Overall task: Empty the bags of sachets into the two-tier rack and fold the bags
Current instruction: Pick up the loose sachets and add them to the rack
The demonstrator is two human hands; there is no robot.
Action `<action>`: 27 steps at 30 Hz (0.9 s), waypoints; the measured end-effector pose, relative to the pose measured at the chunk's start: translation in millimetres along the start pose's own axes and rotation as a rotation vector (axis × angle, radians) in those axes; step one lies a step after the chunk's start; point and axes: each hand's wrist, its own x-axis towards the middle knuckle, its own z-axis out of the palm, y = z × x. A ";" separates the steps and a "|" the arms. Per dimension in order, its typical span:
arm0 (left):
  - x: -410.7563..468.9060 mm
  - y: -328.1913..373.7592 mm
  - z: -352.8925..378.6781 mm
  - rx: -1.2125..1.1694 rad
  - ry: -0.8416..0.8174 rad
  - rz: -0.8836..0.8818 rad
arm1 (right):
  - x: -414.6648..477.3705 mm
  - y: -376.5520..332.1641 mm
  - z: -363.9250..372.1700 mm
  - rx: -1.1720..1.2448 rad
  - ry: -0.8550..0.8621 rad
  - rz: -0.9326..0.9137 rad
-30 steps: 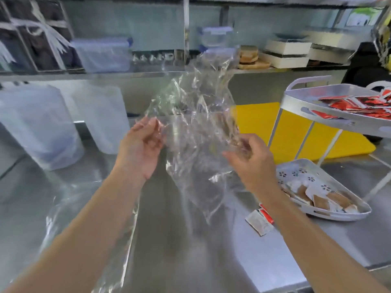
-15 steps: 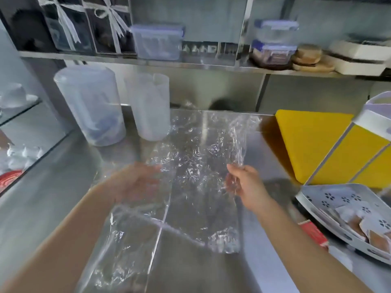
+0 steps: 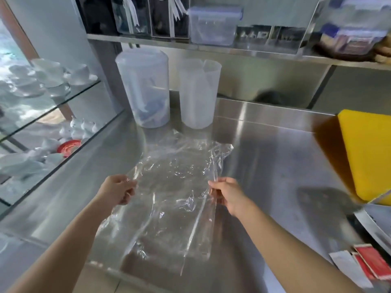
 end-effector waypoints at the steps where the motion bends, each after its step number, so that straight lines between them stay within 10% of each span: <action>1: 2.1 -6.6 -5.1 0.010 0.028 -0.008 | 3.6 5.5 7.7 -0.023 0.000 0.001; 8: 7.2 -38.1 -25.9 0.217 0.169 -0.053 | 12.2 28.6 31.2 -0.347 0.035 -0.071; 12: 6.5 -21.6 -10.0 0.652 0.251 0.209 | 6.2 26.5 11.5 -0.315 0.134 -0.104; 27: -92.6 35.4 281.4 0.911 -0.485 1.017 | -84.3 40.5 -202.7 -0.847 0.597 -0.281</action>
